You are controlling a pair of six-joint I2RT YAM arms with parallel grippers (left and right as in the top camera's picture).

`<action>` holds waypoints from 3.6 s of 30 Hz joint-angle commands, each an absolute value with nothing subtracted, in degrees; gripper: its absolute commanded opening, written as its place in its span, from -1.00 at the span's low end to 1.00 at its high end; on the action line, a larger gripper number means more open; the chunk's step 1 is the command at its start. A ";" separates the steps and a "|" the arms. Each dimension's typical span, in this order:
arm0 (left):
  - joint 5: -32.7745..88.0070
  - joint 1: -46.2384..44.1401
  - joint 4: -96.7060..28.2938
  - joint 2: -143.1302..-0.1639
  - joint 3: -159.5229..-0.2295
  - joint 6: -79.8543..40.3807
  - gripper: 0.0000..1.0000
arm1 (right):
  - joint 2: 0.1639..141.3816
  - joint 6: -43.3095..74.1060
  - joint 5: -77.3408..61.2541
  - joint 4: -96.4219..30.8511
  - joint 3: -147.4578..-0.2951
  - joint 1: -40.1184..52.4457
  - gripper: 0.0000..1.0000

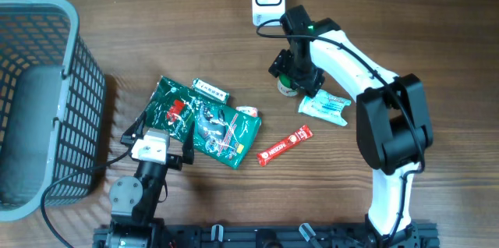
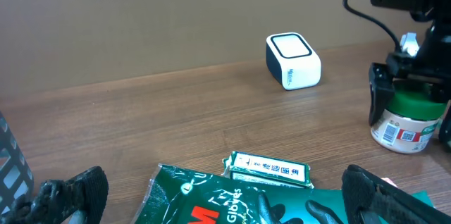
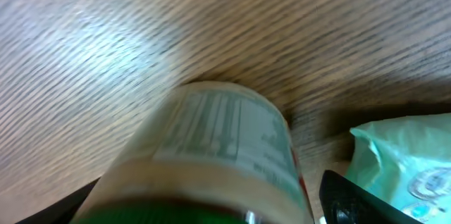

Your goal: Scan the item barcode

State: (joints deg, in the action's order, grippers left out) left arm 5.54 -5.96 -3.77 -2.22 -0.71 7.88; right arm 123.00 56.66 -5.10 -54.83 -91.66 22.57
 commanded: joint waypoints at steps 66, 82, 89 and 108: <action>6.61 -6.22 -3.79 -2.44 -0.34 8.60 1.00 | 120.25 8.16 39.92 -4.56 -101.43 32.69 0.28; 6.61 -6.22 -3.79 -2.44 -0.34 8.60 1.00 | 135.09 -2.79 42.59 12.71 -101.56 30.85 0.26; 6.61 -6.22 -3.81 -2.44 -0.34 8.60 1.00 | 125.97 -2.81 52.71 2.20 -101.56 30.04 0.27; 6.61 -6.22 -3.79 -2.44 -0.34 8.60 1.00 | 116.29 43.20 28.25 -50.00 -101.54 -5.39 0.27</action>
State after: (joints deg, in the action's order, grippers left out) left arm 5.91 -5.96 -3.77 -2.63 -0.69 7.90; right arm 116.05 34.65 39.33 -49.63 -101.25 1.78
